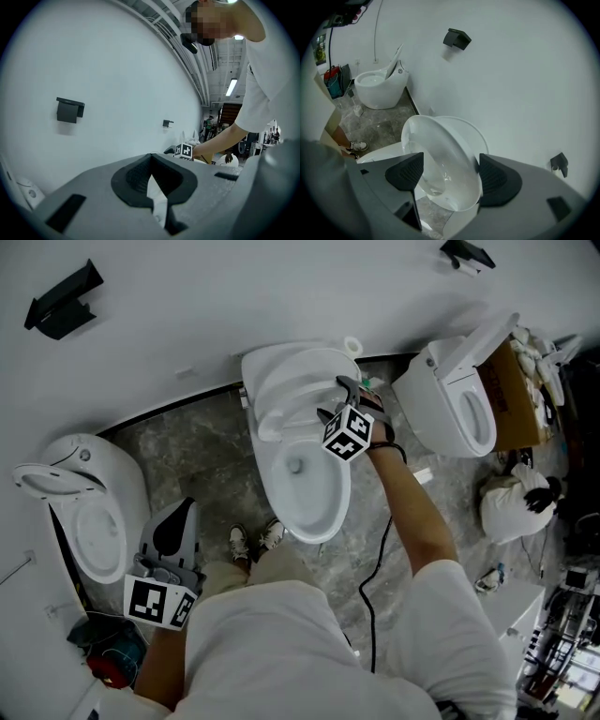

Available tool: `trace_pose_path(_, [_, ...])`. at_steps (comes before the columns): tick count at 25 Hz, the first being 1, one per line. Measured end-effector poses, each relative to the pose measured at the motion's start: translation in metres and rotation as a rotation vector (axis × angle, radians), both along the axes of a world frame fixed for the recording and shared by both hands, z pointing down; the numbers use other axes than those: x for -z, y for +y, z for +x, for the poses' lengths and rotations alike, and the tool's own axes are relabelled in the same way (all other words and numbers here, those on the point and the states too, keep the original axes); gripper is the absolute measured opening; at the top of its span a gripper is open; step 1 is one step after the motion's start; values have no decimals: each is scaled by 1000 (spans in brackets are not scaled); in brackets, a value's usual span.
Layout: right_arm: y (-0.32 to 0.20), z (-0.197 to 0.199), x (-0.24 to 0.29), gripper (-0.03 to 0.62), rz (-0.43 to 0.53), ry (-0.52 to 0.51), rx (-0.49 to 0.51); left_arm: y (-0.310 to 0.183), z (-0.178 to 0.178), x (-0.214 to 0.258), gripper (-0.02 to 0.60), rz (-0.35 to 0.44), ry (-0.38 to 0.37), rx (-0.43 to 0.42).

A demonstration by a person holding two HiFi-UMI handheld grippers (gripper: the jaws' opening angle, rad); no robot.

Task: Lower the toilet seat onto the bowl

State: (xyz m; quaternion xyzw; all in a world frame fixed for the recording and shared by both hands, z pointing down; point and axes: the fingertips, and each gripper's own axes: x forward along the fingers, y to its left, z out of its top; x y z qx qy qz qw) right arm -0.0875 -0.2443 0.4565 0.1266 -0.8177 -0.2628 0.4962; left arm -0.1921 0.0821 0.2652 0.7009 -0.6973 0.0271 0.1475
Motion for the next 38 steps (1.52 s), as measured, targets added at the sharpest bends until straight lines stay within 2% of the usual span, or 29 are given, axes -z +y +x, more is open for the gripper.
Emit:
trace_pose_path(4, [10,13,7,276,23,-17,-29,-2,0,6,-6,20,3,-24])
trace_pose_path(13, [33,35,12,229,36,-37,-94,2,2,1,-6,29,32,-71])
trace_pose_path(20, [50,51,16,163,35,-79,-170,-2,7,-15,-6,25,68,-134])
trace_pose_path(28, [73,71,7,163,16,-46,-193,-18,35,-51,-6,9,122,-250])
trace_pose_path(38, [106,102,-9,167,-9,-30,-265,-31,45,-83,-6,-16,146,-342])
